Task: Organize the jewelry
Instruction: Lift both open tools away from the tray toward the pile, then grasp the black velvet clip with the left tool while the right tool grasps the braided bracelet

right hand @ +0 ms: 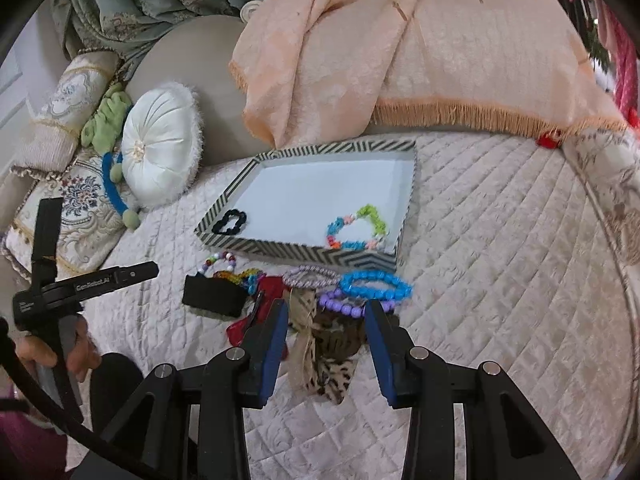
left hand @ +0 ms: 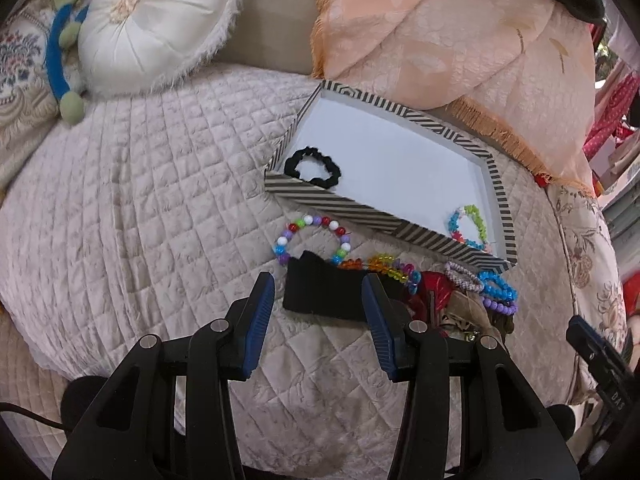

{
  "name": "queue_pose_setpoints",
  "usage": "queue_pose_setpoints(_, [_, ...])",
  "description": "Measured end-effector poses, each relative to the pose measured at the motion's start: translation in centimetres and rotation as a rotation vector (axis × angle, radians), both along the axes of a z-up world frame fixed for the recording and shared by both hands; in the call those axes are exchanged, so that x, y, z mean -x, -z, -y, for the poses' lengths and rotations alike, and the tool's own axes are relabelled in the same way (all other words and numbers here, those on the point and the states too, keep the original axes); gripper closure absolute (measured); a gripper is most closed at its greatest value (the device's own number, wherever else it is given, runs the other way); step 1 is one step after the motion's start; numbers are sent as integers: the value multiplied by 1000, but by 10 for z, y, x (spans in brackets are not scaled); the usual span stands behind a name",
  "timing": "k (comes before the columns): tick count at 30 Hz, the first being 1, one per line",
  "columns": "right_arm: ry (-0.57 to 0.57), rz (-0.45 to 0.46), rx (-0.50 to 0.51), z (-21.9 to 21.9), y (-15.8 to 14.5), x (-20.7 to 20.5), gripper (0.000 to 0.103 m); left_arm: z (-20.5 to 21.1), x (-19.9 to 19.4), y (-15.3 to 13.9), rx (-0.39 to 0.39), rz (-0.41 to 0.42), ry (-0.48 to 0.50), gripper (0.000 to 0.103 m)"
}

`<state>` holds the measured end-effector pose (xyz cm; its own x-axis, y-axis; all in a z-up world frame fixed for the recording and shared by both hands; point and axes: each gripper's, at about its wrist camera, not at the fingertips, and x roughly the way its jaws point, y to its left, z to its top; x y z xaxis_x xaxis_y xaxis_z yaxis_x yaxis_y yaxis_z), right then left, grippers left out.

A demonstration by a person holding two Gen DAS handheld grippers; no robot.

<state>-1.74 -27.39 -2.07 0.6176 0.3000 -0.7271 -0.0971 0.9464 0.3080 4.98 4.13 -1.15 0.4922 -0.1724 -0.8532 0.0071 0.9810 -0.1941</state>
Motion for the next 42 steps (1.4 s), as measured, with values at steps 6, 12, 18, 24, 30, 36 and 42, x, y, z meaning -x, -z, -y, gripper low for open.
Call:
queue_pose_setpoints(6, [-35,-36,1,-7,14,-3,65,-7,-4,13,42,-52,-18,56])
queue_pose_setpoints(12, [-134,-48,60,-25,26,-21,65,-7,-7,21,55,-76,-10,52])
queue_pose_setpoints(18, [-250,-38,150,-52,38,-50,66,-9,-12,30,54,-99,-22,51])
queue_pose_setpoints(24, [-354,-73,250,-69,58,-81,66,-14,-19,39,81,-129,-33,51])
queue_pose_setpoints(30, [-402,-113,276,-69,78,-106,73,-20,-27,48,109,-155,-41,51])
queue_pose_setpoints(36, [-425,-133,223,-71,87,-115,87,-20,-31,55,116,-175,-43,50])
queue_pose_setpoints(42, [-405,-135,163,-64,86,-114,93,-18,-32,60,146,-192,-38,50])
